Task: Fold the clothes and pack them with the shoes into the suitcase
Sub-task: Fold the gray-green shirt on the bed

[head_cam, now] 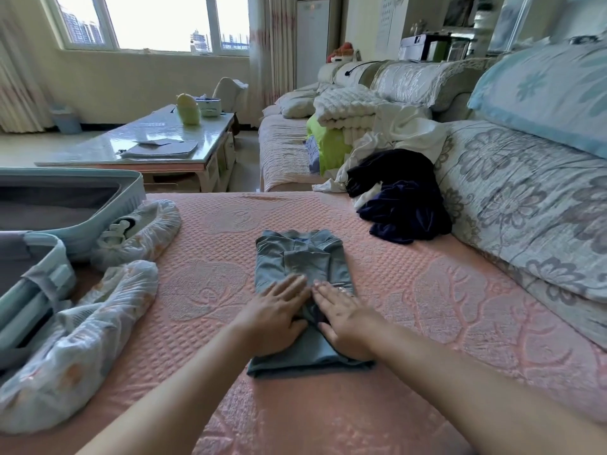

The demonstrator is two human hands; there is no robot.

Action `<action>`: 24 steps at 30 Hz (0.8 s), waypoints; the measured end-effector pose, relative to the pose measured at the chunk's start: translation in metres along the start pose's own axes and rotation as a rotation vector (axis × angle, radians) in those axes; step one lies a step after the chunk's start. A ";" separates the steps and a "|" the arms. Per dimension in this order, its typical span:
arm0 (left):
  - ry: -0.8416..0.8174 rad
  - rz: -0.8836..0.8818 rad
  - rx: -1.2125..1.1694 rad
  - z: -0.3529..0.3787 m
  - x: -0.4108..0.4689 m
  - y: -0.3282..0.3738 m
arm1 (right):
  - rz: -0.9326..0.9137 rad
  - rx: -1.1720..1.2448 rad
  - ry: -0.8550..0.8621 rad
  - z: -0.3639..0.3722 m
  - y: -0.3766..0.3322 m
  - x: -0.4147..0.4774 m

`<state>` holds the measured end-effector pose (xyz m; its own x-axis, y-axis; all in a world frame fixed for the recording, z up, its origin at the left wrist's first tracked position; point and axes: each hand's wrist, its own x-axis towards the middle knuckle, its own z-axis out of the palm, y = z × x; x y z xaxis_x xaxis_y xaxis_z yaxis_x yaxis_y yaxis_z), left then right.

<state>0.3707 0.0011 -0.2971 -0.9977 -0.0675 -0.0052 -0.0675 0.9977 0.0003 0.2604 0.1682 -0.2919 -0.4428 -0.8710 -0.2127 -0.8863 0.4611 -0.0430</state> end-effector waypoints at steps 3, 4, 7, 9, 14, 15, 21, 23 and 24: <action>-0.083 -0.009 0.015 0.008 -0.021 0.010 | -0.045 0.038 -0.016 0.004 -0.004 -0.014; -0.099 -0.013 0.006 0.008 -0.027 0.011 | -0.052 0.044 -0.027 0.004 -0.003 -0.019; -0.164 0.033 -0.006 -0.003 -0.044 0.011 | -0.096 -0.020 -0.109 0.002 0.000 -0.033; -0.189 0.060 0.016 -0.011 -0.051 0.011 | -0.112 -0.070 -0.132 -0.001 -0.002 -0.043; -0.206 0.072 0.108 -0.018 -0.056 0.016 | -0.074 -0.066 -0.022 -0.004 -0.011 -0.049; -0.202 0.064 0.118 -0.018 -0.055 0.018 | -0.073 -0.070 0.022 -0.005 -0.012 -0.048; -0.060 -0.019 -0.211 -0.019 -0.046 0.010 | -0.062 -0.046 0.120 -0.017 -0.011 -0.041; -0.094 -0.132 -0.297 -0.037 -0.049 0.008 | -0.041 0.090 0.087 -0.034 -0.007 -0.044; -0.144 -0.177 -0.337 -0.047 -0.050 0.006 | -0.032 0.185 0.074 -0.043 -0.005 -0.047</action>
<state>0.4202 0.0105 -0.2495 -0.9610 -0.2139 -0.1751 -0.2605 0.9128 0.3146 0.2794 0.1994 -0.2400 -0.4301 -0.8925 -0.1359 -0.8629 0.4506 -0.2289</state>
